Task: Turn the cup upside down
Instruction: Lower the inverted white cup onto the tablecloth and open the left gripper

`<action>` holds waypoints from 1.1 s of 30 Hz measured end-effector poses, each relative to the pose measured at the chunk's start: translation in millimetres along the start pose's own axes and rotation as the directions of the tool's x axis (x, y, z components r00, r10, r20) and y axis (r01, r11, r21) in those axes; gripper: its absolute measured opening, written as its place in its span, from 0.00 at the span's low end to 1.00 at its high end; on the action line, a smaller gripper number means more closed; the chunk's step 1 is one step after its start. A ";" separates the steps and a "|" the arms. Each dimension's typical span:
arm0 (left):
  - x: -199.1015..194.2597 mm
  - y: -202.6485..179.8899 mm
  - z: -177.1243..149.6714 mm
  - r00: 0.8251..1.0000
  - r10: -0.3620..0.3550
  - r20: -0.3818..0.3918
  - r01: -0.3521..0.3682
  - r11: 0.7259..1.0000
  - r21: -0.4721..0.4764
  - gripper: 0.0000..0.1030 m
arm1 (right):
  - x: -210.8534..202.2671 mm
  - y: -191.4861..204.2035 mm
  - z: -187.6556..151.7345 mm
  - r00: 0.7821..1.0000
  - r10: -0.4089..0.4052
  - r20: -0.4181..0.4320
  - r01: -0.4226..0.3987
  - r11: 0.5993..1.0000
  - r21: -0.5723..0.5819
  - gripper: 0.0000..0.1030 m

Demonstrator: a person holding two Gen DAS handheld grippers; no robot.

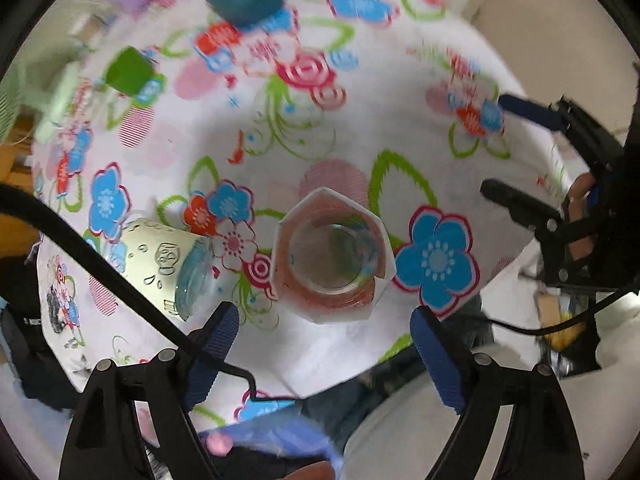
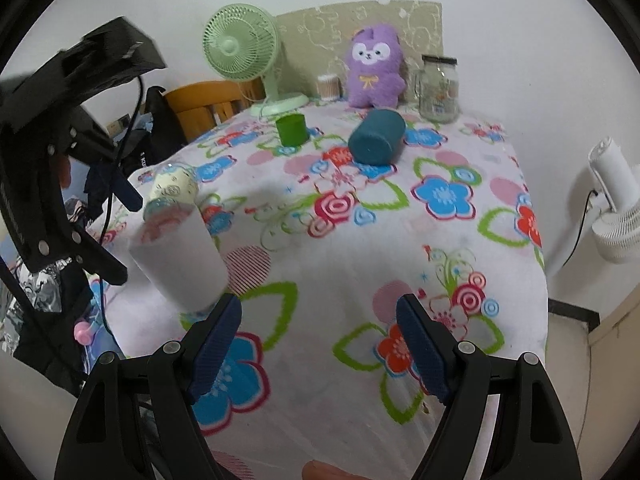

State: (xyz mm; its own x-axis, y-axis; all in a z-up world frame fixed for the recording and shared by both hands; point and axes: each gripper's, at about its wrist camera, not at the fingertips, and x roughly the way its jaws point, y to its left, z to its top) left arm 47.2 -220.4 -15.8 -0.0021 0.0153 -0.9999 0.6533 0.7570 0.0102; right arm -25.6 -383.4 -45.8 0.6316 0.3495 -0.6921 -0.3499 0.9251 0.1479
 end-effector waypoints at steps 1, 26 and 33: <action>-3.9 2.7 -6.5 0.999 -0.001 0.048 0.002 1.000 -0.018 0.87 | -1.6 2.6 2.2 1.000 -0.004 0.005 0.004 1.000 -0.003 0.79; -43.9 30.1 -142.1 0.719 0.210 0.663 0.117 0.903 -0.413 0.88 | -29.8 93.6 17.0 0.992 -0.103 0.074 0.102 0.995 0.017 0.88; -34.7 40.0 -170.4 0.670 0.294 0.682 0.163 0.838 -0.521 0.89 | -44.6 128.9 13.8 0.968 -0.195 0.158 0.190 0.981 0.046 0.93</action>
State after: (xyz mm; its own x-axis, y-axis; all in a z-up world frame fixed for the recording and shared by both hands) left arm -55.6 -79.4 21.4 0.7067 -0.2128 -0.6748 0.1523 0.9771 -0.1487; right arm -89.4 -277.7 13.8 0.7888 0.1819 -0.5872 -0.1919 0.9803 0.0459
